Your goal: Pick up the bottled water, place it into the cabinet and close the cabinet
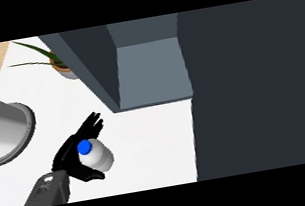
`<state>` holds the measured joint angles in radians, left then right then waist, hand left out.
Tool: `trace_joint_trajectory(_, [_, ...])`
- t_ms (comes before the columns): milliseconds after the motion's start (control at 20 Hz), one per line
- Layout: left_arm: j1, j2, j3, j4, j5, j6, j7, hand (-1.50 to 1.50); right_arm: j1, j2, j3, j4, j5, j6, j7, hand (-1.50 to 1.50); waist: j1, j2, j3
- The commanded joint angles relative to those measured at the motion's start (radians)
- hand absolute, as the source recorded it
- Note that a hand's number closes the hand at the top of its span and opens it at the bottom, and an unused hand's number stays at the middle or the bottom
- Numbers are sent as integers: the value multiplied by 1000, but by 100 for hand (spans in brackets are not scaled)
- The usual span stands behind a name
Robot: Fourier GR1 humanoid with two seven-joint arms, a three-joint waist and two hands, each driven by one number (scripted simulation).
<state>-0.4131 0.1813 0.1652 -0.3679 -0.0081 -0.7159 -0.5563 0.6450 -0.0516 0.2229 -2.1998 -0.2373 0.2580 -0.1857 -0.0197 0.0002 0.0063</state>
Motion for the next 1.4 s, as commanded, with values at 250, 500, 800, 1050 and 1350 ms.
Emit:
trace_joint_trajectory(250, [16, -36, -45, 9, 13, -216, -58, -150, -10, -9, 10, -1, -10, 9, 12, -150, 1, 4, -8])
trace_joint_trajectory(500, [-12, -93, -82, -3, -6, -152, -43, 150, -28, 16, 25, 36, 21, -12, -9, -150, -14, 9, -10])
trace_joint_trajectory(800, [65, -99, -106, -54, 11, -188, -64, 150, 31, -5, 14, 91, 35, 32, -91, -150, 5, 0, -7])
trace_joint_trajectory(1050, [38, -93, -107, -75, 31, -186, -57, 150, 19, -3, 34, -8, 31, -18, 1, -150, 7, 1, -7])
trace_joint_trajectory(1350, [102, -49, 139, -100, 223, 138, -127, 150, 24, 2, 19, 9, 36, -21, -27, -150, 25, -2, -7])
